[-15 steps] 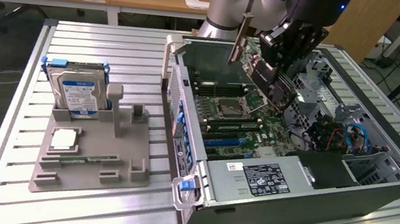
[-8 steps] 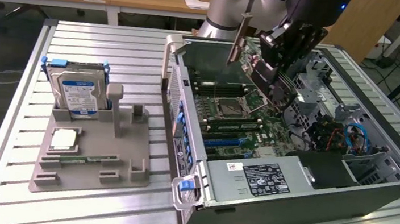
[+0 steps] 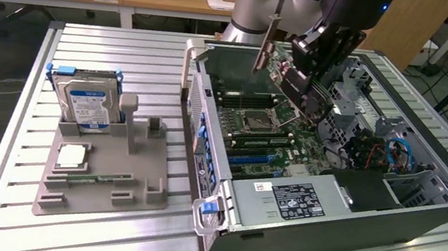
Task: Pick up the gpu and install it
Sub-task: 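Insert the gpu into the slot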
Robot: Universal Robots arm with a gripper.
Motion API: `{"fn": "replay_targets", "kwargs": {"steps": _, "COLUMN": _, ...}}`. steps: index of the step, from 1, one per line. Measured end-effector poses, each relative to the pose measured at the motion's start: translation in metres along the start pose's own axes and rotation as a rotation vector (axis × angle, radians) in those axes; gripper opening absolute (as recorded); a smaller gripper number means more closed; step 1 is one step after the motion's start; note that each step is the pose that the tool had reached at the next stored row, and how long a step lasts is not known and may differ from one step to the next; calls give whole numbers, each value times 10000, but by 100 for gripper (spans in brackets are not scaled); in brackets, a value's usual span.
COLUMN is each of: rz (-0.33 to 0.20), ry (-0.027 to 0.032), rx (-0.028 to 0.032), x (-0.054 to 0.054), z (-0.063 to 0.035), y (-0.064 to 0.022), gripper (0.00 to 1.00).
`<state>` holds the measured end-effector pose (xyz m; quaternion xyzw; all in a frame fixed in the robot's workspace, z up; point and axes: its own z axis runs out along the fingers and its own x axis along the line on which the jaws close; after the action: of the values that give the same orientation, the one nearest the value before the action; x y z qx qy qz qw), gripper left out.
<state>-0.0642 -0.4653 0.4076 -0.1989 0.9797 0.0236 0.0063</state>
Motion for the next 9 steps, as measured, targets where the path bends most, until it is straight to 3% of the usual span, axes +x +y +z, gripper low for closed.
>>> {"fn": "replay_targets", "kwargs": {"steps": 9, "rz": -349, "ry": 15, "rx": -8, "x": -1, "z": 0, "y": -1, "gripper": 26}}
